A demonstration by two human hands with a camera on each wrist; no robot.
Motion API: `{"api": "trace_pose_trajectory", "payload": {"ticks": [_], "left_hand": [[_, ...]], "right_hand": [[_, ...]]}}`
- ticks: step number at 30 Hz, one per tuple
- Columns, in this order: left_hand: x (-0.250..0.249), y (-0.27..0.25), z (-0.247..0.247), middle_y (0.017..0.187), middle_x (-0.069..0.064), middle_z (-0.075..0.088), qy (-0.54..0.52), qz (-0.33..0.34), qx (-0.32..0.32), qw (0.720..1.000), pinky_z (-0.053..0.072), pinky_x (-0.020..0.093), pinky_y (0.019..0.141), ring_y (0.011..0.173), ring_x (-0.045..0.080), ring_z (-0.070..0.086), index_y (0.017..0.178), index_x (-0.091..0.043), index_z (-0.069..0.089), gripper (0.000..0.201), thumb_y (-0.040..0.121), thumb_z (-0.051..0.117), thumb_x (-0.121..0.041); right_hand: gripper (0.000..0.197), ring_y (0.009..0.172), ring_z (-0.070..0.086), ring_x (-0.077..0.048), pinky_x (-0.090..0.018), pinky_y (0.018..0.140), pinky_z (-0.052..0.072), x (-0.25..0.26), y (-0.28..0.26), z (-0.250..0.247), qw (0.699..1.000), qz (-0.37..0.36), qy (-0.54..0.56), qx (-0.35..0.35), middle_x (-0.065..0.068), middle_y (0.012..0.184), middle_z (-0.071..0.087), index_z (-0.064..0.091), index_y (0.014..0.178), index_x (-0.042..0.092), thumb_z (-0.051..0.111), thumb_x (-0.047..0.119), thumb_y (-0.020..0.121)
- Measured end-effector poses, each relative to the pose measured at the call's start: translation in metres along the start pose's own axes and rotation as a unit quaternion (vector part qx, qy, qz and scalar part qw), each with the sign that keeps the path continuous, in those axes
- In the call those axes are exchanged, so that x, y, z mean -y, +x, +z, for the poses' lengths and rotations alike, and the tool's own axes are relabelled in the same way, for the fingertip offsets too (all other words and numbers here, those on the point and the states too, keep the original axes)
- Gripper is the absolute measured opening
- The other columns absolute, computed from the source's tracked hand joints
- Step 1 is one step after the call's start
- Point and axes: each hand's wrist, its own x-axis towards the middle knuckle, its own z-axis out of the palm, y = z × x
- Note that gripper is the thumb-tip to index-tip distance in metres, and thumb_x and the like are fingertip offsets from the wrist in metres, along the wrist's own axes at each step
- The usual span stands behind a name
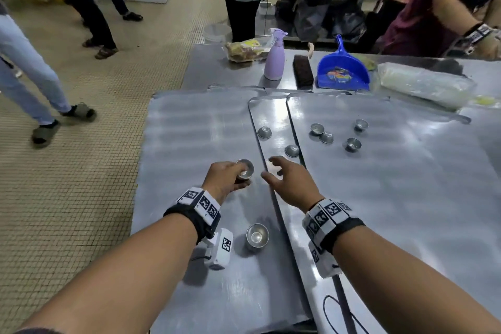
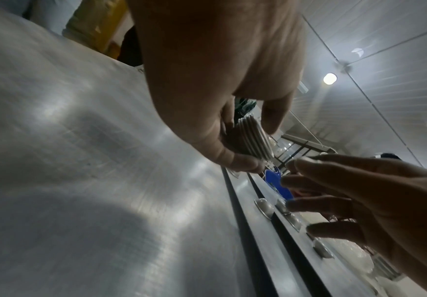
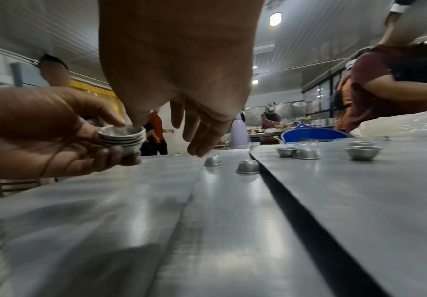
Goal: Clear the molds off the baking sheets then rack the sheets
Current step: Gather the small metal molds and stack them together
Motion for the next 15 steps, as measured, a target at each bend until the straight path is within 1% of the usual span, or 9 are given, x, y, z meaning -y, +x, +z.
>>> {"api": "trace_pose_trajectory", "payload": {"ticks": [2,4,6,8,11,13,15], "left_hand": [[0.003,0.007,-0.001,0.084,0.020,0.064,0.061,0.018,0.000,0.998,0.061,0.027,0.061,0.060,0.025,0.069,0.088,0.006,0.067,0.006,0.090,0.062,0.002],[0.006,0.014,0.000,0.081,0.017,0.065,0.111,0.031,0.000,0.993,0.059,0.026,0.061,0.056,0.022,0.069,0.089,0.005,0.067,0.008,0.091,0.059,0.003],[0.006,0.020,0.002,0.080,0.017,0.067,0.145,0.044,0.012,0.988,0.057,0.026,0.060,0.057,0.021,0.070,0.089,0.004,0.067,0.008,0.091,0.060,0.002],[0.006,0.026,0.004,0.082,0.017,0.069,0.161,0.048,0.023,0.986,0.057,0.027,0.063,0.061,0.022,0.071,0.089,0.003,0.068,0.007,0.090,0.062,0.000],[0.009,0.034,0.007,0.083,0.017,0.071,0.170,0.034,0.023,0.985,0.057,0.035,0.071,0.065,0.024,0.073,0.093,0.003,0.069,0.008,0.089,0.065,-0.003],[0.010,0.037,0.008,0.078,0.014,0.073,0.174,0.018,0.015,0.984,0.053,0.038,0.068,0.068,0.024,0.074,0.093,-0.002,0.070,0.008,0.088,0.066,-0.005],[0.012,0.041,0.009,0.074,0.011,0.072,0.177,0.004,0.005,0.984,0.050,0.035,0.062,0.067,0.022,0.073,0.094,-0.005,0.070,0.007,0.088,0.065,-0.007]], "right_hand": [[0.048,0.104,0.066,-0.017,-0.035,0.089,0.052,-0.013,0.000,-0.006,0.999,0.028,-0.024,-0.008,0.004,0.126,0.067,0.058,0.132,0.024,0.062,0.049,0.092],[0.044,0.106,0.066,-0.019,-0.036,0.091,0.051,-0.025,0.002,-0.015,0.997,0.056,-0.043,-0.014,0.003,0.126,0.068,0.061,0.128,0.022,0.062,0.047,0.091],[0.041,0.109,0.064,-0.022,-0.036,0.091,0.050,-0.035,0.008,-0.026,0.995,0.079,-0.061,-0.016,0.001,0.122,0.069,0.063,0.126,0.020,0.063,0.043,0.092],[0.038,0.110,0.063,-0.024,-0.035,0.090,0.049,-0.042,0.017,-0.036,0.993,0.093,-0.075,-0.013,-0.002,0.119,0.070,0.064,0.124,0.019,0.063,0.040,0.092],[0.035,0.109,0.063,-0.028,-0.038,0.089,0.050,-0.050,0.033,-0.048,0.990,0.102,-0.093,-0.004,-0.006,0.117,0.070,0.064,0.122,0.020,0.063,0.037,0.091],[0.036,0.110,0.062,-0.029,-0.040,0.090,0.050,-0.054,0.047,-0.052,0.989,0.095,-0.111,0.010,-0.008,0.120,0.068,0.062,0.124,0.019,0.062,0.035,0.092],[0.037,0.111,0.061,-0.030,-0.040,0.090,0.050,-0.058,0.064,-0.051,0.988,0.076,-0.133,0.031,-0.009,0.121,0.067,0.060,0.125,0.019,0.061,0.034,0.092]]}}
